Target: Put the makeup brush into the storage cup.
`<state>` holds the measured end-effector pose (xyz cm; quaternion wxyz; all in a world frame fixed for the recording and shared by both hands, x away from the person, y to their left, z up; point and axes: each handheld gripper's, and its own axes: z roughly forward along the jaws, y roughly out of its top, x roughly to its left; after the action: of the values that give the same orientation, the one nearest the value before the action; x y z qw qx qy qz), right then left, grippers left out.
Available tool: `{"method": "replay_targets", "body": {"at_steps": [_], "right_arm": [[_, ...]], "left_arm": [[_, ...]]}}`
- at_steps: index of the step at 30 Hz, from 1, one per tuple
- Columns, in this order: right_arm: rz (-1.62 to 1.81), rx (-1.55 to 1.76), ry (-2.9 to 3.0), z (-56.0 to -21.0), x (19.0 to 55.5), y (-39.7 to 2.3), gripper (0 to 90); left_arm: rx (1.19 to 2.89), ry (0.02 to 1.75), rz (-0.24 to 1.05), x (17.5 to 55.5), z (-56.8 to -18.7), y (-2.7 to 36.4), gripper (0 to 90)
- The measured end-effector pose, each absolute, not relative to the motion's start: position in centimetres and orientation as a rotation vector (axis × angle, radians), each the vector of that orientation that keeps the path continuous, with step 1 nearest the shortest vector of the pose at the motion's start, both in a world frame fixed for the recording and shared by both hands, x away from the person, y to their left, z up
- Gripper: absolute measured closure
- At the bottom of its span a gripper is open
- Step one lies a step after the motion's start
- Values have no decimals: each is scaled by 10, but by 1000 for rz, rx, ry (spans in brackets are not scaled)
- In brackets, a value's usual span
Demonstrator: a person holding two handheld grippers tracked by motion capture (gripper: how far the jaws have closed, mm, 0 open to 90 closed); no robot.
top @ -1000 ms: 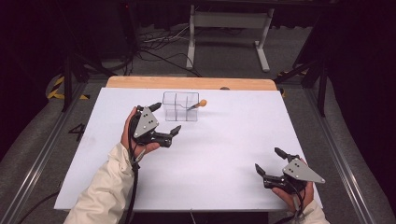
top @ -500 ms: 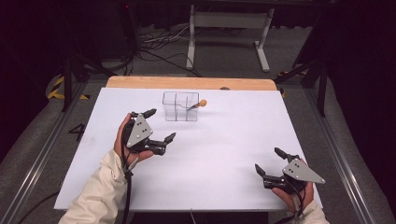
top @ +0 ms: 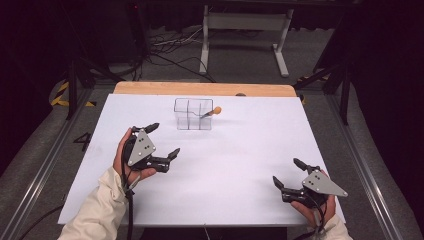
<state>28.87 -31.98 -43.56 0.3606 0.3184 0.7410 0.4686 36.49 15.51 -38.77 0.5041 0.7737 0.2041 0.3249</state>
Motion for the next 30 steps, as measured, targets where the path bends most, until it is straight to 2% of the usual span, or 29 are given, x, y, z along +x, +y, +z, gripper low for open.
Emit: {"method": "replay_targets", "body": {"at_steps": [30], "right_arm": [[1195,824,1914,-436,289,-319,126]], "left_arm": [[1905,565,784,331,-414,202,47]]}}
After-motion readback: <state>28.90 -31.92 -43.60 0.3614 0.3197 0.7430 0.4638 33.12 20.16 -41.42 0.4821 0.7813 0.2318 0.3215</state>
